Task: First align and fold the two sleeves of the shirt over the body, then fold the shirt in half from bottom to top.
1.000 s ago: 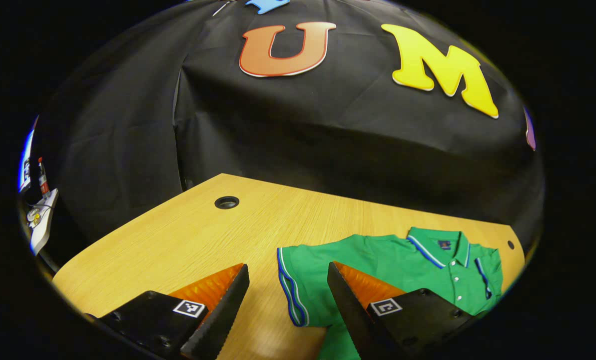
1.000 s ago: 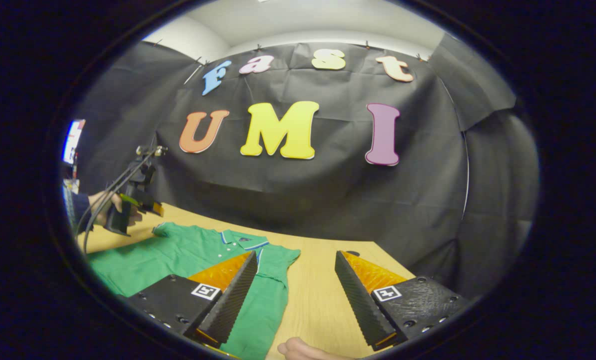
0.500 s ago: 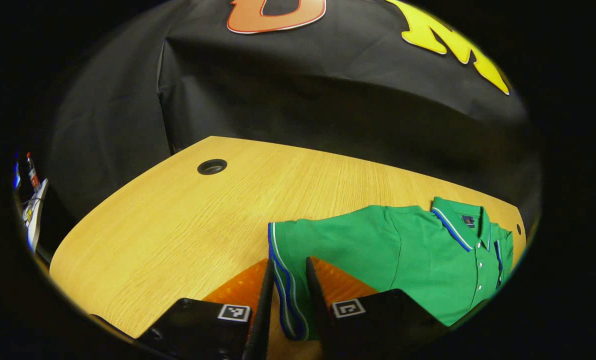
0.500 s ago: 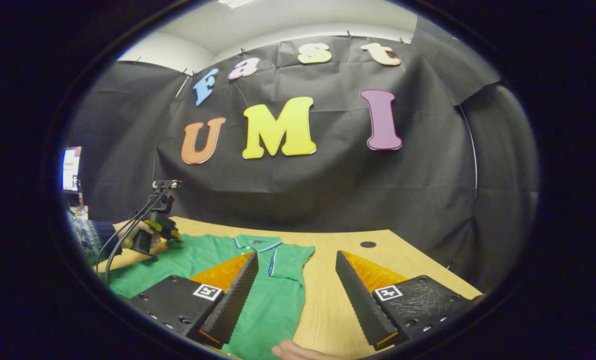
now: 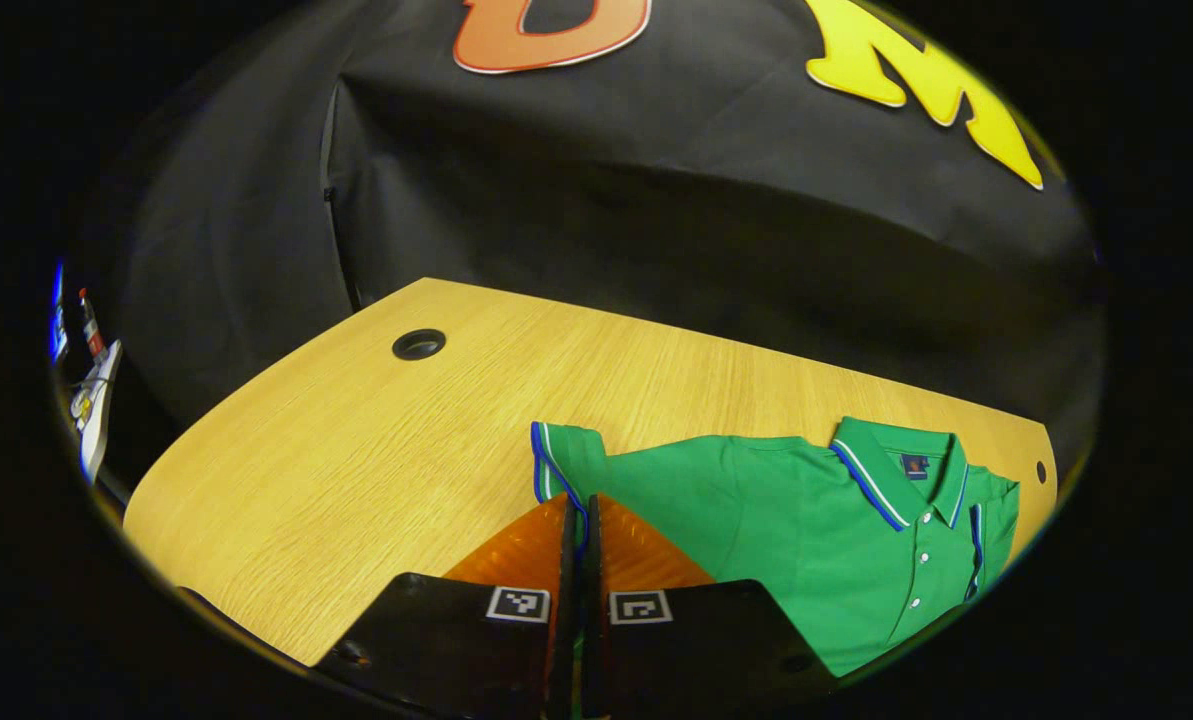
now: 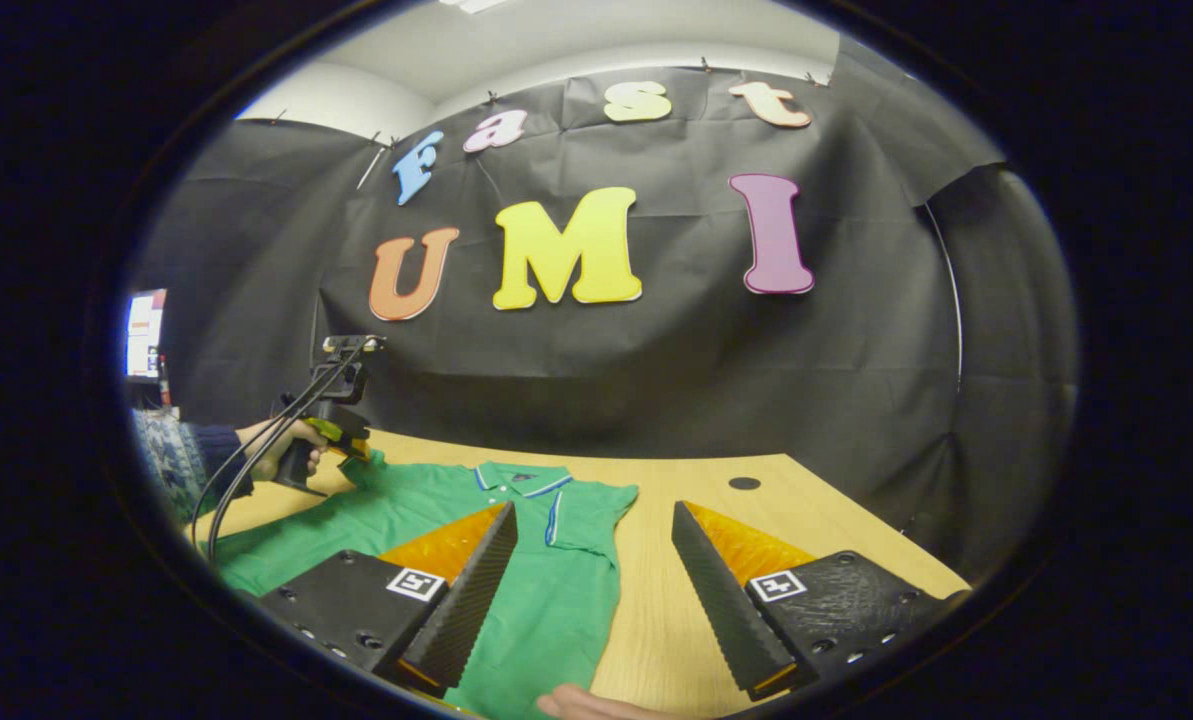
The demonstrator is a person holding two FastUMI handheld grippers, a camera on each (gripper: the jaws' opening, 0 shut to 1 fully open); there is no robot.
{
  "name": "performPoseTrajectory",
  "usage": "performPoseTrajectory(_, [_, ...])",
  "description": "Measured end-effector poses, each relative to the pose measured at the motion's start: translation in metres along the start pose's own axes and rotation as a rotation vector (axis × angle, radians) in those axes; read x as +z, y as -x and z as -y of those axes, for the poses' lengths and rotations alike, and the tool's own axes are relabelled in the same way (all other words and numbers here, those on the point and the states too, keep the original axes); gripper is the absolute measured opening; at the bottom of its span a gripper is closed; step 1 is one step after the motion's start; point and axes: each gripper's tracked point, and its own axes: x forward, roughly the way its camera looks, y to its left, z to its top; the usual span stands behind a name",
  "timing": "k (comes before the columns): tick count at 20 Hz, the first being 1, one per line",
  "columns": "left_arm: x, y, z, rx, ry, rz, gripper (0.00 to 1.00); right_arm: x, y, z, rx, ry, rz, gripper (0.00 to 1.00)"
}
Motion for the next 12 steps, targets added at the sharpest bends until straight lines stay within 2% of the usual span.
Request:
performPoseTrajectory(5, [0.01, 0.011, 0.062, -0.072, -0.07, 0.024, 0.11, -0.003, 0.0, 0.0, 0.005, -0.005, -0.003, 0.94])
performPoseTrajectory(7, [0.011, 0.022, 0.09, -0.131, -0.049, 0.032, 0.22, -0.005, -0.002, 0.001, -0.002, -0.005, -0.008, 0.95])
performPoseTrajectory(8, [0.01, 0.027, 0.099, -0.155, -0.048, 0.03, 0.48, -0.005, -0.001, 0.001, -0.003, -0.009, -0.012, 0.94])
performPoseTrajectory(10, [0.014, 0.033, 0.094, -0.107, -0.075, 0.047, 1.0, -0.004, -0.001, 0.0, 0.0, -0.019, -0.013, 0.95])
performPoseTrajectory(12, [0.016, 0.046, 0.09, -0.097, -0.095, 0.059, 1.0, -0.002, 0.0, 0.0, 0.0, -0.016, -0.005, 0.94])
